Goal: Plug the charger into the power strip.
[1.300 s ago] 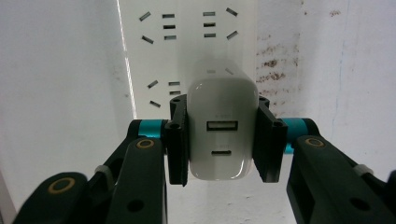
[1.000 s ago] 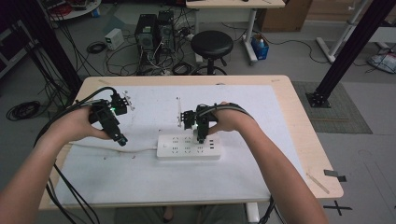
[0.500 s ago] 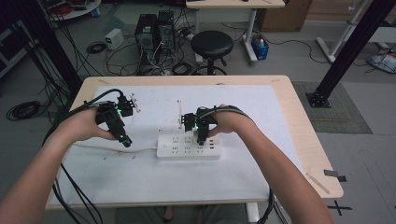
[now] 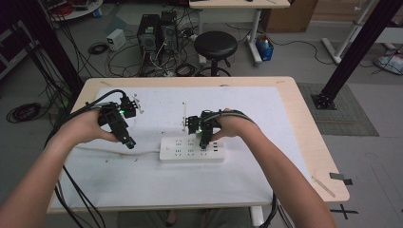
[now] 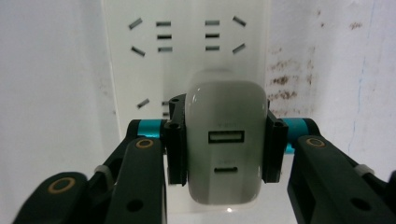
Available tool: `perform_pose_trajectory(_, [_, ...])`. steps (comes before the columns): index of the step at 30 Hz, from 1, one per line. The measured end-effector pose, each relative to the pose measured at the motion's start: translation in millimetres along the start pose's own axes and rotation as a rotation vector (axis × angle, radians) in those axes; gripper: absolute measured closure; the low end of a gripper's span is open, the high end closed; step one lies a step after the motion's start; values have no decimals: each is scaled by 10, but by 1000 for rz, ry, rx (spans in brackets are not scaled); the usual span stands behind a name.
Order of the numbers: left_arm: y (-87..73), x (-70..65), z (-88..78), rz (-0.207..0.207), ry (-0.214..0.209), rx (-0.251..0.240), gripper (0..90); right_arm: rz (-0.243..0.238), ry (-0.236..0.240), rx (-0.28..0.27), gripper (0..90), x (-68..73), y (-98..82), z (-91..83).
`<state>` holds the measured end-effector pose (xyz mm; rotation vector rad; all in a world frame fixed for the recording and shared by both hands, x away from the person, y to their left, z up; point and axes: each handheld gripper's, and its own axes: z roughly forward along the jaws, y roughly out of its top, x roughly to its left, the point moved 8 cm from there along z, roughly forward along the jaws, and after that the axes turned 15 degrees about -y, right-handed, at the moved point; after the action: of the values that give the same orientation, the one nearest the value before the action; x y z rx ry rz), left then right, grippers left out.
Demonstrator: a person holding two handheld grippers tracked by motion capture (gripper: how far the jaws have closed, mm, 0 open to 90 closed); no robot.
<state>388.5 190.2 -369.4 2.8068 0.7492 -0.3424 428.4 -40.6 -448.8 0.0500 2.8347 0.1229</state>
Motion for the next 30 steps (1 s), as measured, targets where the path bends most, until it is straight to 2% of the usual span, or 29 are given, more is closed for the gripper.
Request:
perform_pose_trajectory(1, [6, 13, 11, -4, 1, -9, 220, 47, 36, -45, 466, -10, 5, -22])
perform_pose_trajectory(2, [10, 28, 23, -2, 0, -15, 219, 108, 76, -95, 386, -22, 13, -75])
perform_pose_trajectory(3, [12, 46, 29, 10, -3, -12, 219, 201, 45, -191, 288, -127, -20, -221])
perform_pose_trajectory(4, [24, 56, 44, 6, 1, -24, 219, 201, 45, -191, 288, -127, -20, -221])
perform_pose_trajectory(5, [31, 75, 47, 11, 5, -28, 220, 250, 36, -211, 279, -187, -68, -303])
perform_pose_trajectory(6, [40, 94, 44, 7, 12, -33, 219, 345, -14, -250, 208, -333, -201, -452])
perform_pose_trajectory(7, [47, 111, 36, 2, 15, -40, 219, 345, -14, -250, 208, -333, -201, -452])
perform_pose_trajectory(8, [55, 121, 29, -5, 15, -51, 219, 403, -25, -262, 208, -412, -288, -518])
perform_pose_trajectory(9, [57, 132, 11, -5, 12, -51, 219, 468, -22, -254, 207, -468, -393, -582])
perform_pose_trajectory(10, [61, 140, -6, -13, 13, -59, 219, 559, -63, -220, 206, -569, -626, -687])
perform_pose_trajectory(11, [62, 152, -30, -15, 17, -59, 219, 559, -63, -220, 206, -569, -626, -687])
perform_pose_trajectory(12, [62, 163, -59, -20, 21, -59, 219, 594, -67, -202, 206, -601, -741, -726])
perform_pose_trajectory(13, [61, 175, -91, -23, 28, -56, 219, 631, -72, -165, 205, -621, -863, -767])
perform_pose_trajectory(15, [67, 193, -159, -28, 42, -55, 219, 699, -113, -89, 163, -646, -1088, -847])
perform_pose_trajectory(19, [95, 212, -278, -37, 64, -61, 220, 844, -149, 52, 161, -628, -1461, -977])
perform_pose_trajectory(23, [114, 240, -370, -52, 79, -77, 219, 915, -197, 157, 161, -613, -1742, -1038])
perform_pose_trajectory(25, [111, 247, -393, -56, 86, -76, 219, 939, -194, 172, 160, -597, -1814, -1054])
perform_pose_trajectory(30, [130, 261, -447, -68, 101, -98, 219, 954, -191, 182, 160, -551, -1880, -1093])
